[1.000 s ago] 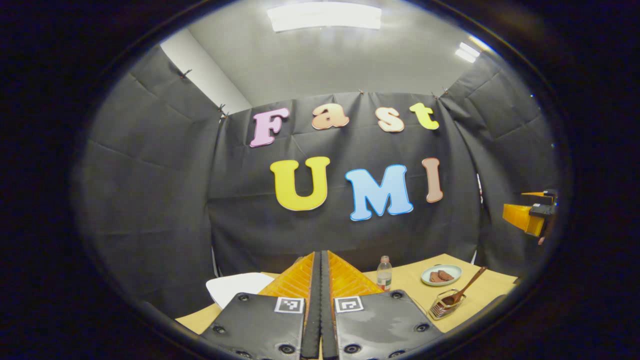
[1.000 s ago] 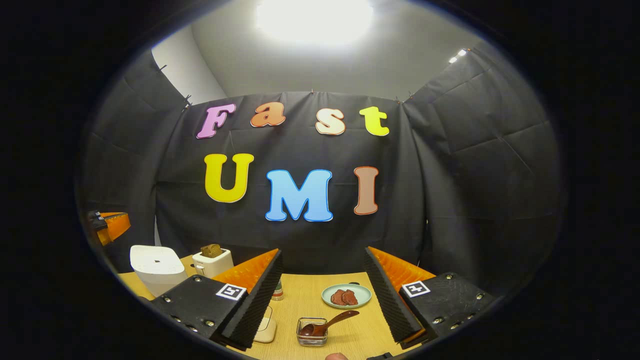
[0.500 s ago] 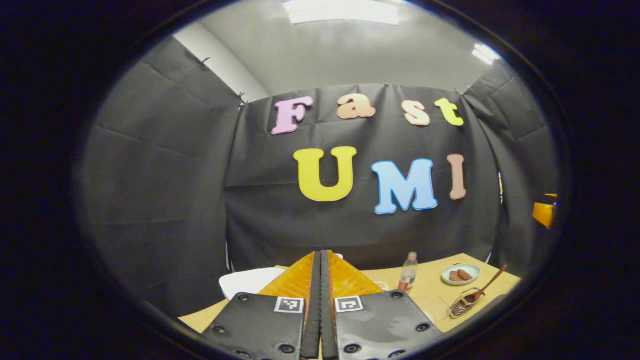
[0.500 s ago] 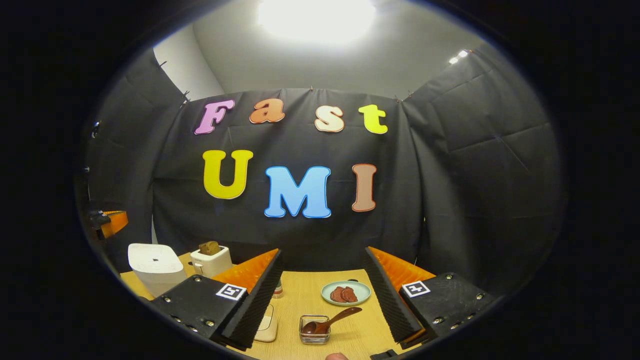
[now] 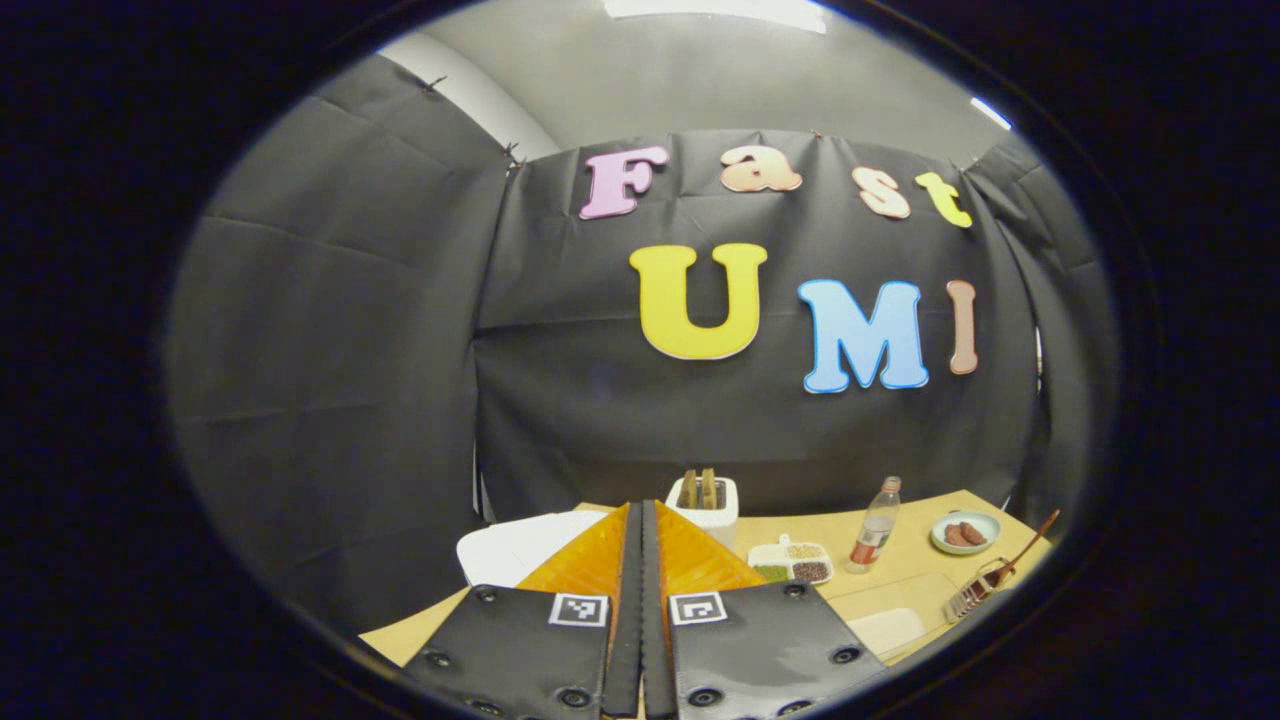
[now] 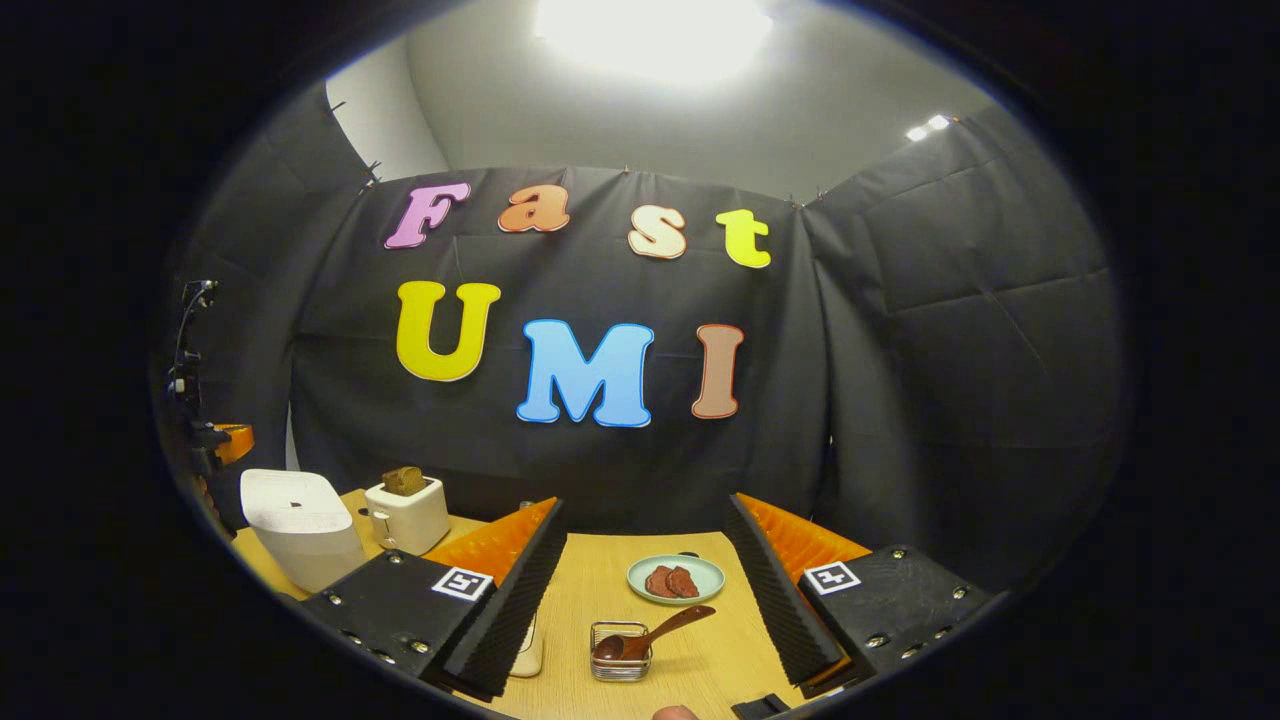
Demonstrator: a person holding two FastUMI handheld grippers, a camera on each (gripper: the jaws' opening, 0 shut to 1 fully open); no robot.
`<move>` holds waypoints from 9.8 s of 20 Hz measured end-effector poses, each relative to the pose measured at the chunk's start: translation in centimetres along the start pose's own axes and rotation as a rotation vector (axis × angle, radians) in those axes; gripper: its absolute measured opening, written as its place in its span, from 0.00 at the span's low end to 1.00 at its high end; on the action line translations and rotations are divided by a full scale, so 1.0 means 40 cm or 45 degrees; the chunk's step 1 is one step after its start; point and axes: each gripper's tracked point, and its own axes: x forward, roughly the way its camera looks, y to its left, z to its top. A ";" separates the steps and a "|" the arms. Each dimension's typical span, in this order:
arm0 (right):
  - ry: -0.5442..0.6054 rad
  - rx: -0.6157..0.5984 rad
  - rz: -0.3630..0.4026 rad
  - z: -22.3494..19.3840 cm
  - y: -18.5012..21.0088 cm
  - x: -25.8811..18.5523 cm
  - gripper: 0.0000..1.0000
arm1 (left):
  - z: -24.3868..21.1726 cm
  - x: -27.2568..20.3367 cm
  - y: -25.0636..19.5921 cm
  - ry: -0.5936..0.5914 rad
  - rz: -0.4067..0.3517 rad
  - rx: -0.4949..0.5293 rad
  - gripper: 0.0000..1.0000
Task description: Close the left gripper, press the button to open the rice cooker; take a wooden spoon from the chopstick holder with the right hand, scoop a spoonful of rice and pour it into the rice cooker, then put the wooden spoon back into the chopstick holder.
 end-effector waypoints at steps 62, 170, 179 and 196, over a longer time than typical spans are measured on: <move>0.577 0.468 0.076 -0.550 -0.088 0.254 0.96 | 0.206 -0.322 -0.157 -0.209 0.030 0.102 0.99; 0.771 1.302 0.899 -0.125 0.952 0.262 0.12 | 0.056 -0.505 0.495 -0.085 0.377 -0.018 0.99; 0.787 1.075 1.038 -0.150 1.238 0.237 0.12 | 0.020 -0.578 0.636 -0.044 0.553 -0.022 0.99; 0.345 0.084 1.167 -0.207 1.383 0.267 0.12 | 0.011 -0.652 0.662 -0.034 0.690 -0.020 0.99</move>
